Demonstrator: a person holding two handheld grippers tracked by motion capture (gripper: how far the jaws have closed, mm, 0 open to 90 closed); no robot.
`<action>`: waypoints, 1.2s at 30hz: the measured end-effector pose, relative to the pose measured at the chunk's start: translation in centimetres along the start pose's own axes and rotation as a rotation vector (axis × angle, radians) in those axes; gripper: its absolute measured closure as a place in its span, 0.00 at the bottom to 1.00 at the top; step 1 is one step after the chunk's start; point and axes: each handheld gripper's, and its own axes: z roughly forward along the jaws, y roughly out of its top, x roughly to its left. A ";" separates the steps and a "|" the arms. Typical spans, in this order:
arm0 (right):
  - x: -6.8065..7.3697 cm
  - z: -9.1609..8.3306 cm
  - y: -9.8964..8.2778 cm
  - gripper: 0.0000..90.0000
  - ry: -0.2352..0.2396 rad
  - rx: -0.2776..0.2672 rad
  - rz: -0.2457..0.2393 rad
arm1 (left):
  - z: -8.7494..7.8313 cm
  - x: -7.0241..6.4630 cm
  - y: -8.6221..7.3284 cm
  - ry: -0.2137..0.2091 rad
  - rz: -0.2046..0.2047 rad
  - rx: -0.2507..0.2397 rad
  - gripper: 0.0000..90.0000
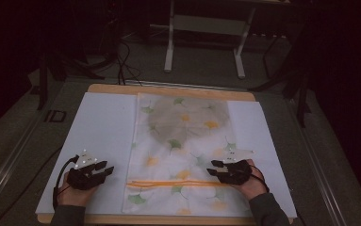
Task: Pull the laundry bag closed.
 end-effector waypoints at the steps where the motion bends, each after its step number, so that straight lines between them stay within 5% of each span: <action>1: 0.2 0.3 0.2 0.68 0.006 -0.001 -0.005 | 0.0 -0.1 0.0 -0.001 0.001 -0.003 0.66; 36: 6.4 7.4 6.4 0.72 0.211 -0.021 -0.162 | 0.3 -0.6 0.0 -0.022 0.008 0.008 0.63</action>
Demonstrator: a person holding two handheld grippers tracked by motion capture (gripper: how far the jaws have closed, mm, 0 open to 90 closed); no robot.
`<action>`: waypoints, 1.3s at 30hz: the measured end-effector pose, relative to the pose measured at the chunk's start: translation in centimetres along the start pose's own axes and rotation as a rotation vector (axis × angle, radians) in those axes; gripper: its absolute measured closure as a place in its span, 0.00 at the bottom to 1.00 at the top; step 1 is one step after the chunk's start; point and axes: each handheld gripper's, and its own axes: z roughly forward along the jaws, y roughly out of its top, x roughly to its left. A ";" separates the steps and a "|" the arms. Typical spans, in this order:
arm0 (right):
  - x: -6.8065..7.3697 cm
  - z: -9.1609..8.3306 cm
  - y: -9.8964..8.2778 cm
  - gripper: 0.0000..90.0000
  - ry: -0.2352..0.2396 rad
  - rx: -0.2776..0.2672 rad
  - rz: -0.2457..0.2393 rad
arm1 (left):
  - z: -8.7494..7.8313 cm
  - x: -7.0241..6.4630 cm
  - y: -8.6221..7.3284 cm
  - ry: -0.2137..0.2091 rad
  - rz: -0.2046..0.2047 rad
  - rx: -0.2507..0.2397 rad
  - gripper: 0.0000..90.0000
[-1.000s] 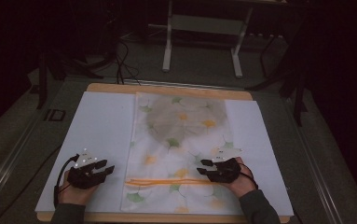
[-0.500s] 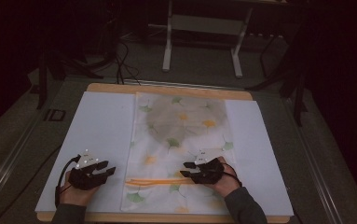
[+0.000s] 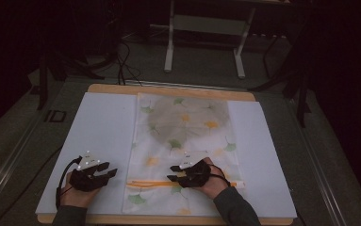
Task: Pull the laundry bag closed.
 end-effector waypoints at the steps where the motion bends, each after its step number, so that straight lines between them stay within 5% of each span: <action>1: 0.1 0.2 0.2 0.72 0.005 -0.002 -0.003 | 0.0 0.0 0.0 0.001 0.001 0.001 0.63; 39: 3.3 9.3 5.0 0.81 0.157 0.014 -0.075 | 0.1 0.1 0.1 -0.003 0.022 0.014 0.64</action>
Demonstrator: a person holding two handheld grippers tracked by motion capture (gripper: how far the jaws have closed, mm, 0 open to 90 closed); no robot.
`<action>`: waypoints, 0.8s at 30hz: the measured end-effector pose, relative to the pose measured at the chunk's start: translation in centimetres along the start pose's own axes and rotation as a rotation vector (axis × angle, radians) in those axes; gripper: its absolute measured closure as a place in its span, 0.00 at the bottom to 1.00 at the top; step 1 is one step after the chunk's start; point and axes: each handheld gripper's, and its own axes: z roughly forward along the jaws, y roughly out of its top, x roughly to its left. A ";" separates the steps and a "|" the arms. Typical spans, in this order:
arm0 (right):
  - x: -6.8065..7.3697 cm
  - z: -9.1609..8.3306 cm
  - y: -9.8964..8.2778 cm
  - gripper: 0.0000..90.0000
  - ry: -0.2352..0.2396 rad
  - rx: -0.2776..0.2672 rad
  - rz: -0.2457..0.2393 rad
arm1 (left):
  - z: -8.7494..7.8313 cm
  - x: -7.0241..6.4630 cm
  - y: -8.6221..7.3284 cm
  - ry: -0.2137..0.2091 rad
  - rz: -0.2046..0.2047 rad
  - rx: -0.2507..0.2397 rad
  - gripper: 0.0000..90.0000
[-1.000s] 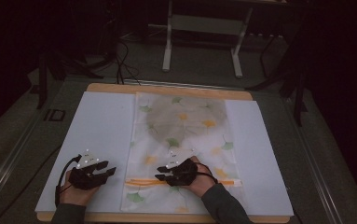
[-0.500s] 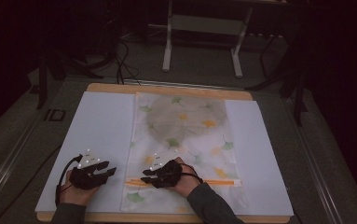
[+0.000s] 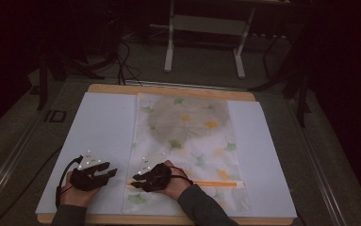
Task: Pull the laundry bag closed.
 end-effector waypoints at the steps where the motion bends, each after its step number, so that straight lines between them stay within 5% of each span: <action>1: 0.0 0.2 0.0 0.81 0.001 0.002 0.003 | 0.0 0.0 0.0 0.000 0.000 0.000 0.64; 24: -0.1 1.9 0.2 0.92 0.006 0.014 0.007 | 0.0 -0.2 -0.1 -0.006 0.003 0.004 0.65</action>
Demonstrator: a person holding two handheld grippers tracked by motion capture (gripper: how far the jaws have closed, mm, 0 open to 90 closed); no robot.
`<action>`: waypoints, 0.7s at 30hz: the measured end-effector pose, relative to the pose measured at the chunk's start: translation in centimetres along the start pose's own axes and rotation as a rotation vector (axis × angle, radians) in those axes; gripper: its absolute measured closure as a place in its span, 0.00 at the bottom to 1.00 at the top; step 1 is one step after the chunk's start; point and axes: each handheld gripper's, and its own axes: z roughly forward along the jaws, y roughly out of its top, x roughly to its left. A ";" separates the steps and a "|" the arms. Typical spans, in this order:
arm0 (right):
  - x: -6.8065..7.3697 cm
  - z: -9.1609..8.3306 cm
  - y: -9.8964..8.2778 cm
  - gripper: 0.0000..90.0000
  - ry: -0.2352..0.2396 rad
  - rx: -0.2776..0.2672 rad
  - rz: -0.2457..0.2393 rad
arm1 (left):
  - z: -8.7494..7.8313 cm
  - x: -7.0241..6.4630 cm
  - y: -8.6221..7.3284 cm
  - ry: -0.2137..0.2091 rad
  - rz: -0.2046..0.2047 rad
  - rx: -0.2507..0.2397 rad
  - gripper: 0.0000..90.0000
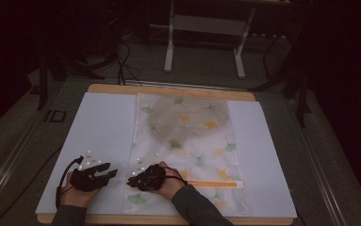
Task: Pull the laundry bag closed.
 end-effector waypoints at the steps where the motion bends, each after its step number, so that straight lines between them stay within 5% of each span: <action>1: 0.0 0.0 0.0 0.92 -0.004 -0.001 -0.001 | 0.0 0.0 0.0 -0.003 -0.001 0.000 0.65; 21: 0.4 -0.8 -0.1 0.93 -0.028 -0.032 -0.006 | -0.4 -1.9 -0.6 -0.104 -0.023 0.047 0.63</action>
